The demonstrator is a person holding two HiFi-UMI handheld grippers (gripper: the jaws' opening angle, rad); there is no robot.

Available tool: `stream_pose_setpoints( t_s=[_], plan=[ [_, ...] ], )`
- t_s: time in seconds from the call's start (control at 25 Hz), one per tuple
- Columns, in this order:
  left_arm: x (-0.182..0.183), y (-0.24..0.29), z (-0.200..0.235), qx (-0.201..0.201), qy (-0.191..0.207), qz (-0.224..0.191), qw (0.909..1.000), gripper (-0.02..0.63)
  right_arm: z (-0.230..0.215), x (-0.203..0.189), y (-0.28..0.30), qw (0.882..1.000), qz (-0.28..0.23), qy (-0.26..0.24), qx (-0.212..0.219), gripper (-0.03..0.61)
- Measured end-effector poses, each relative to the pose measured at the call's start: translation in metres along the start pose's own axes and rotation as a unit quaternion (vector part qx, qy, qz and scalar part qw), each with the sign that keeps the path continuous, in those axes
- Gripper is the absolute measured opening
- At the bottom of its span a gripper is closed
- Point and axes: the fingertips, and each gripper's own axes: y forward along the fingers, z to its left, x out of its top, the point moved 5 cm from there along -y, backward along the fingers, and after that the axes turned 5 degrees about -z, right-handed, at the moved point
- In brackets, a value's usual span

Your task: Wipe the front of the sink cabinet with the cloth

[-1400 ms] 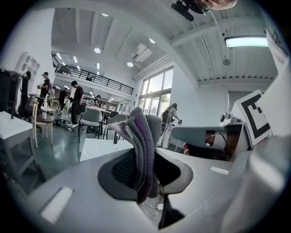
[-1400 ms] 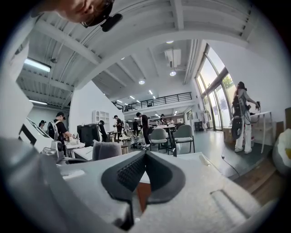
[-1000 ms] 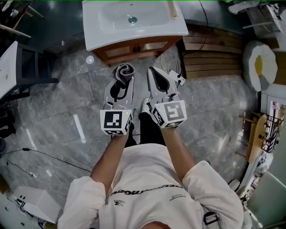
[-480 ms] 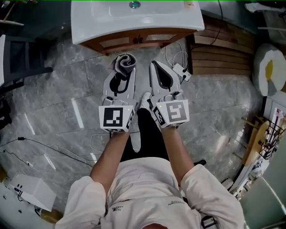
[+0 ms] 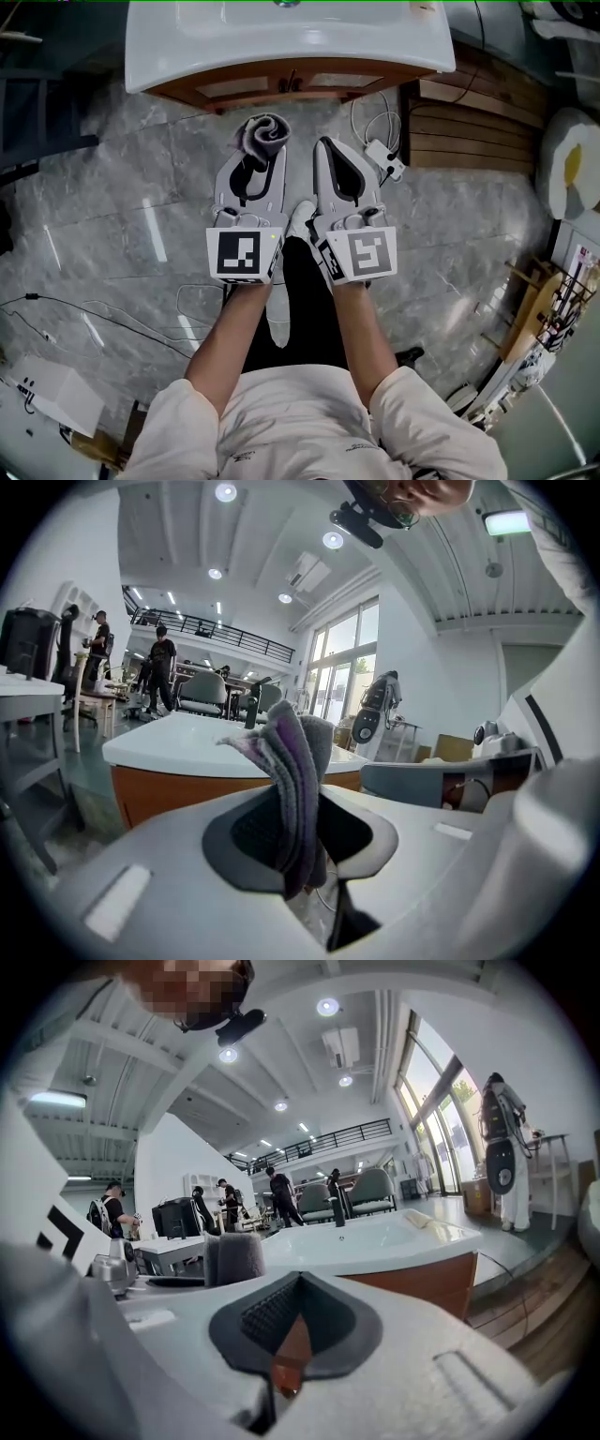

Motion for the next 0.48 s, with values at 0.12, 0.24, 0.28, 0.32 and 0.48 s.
stream_pose_setpoints(
  t_s=[0.12, 0.24, 0.28, 0.32, 0.48],
  plan=[
    [-0.01, 0.006, 0.002, 0.006, -0.003, 0.002, 1.0, 0.084, -0.006, -0.01, 0.002, 1.0, 0.002, 0.001, -0.006, -0.003],
    [-0.018, 0.009, 0.004, 0.013, -0.007, 0.004, 0.9999, 0.084, -0.013, -0.02, 0.003, 1.0, 0.008, 0.002, -0.014, -0.003],
    [-0.02, 0.01, 0.005, 0.014, -0.007, 0.005, 0.9999, 0.084, -0.015, -0.023, 0.003, 1.0, 0.009, 0.003, -0.015, -0.003],
    [-0.023, 0.01, 0.005, 0.015, -0.008, 0.007, 0.9998, 0.084, -0.016, -0.025, 0.003, 1.0, 0.009, 0.002, -0.016, -0.003],
    [-0.037, 0.02, 0.009, 0.02, -0.015, 0.008, 0.9997, 0.084, -0.019, -0.034, 0.007, 1.0, 0.008, 0.001, -0.019, -0.003]
  ],
)
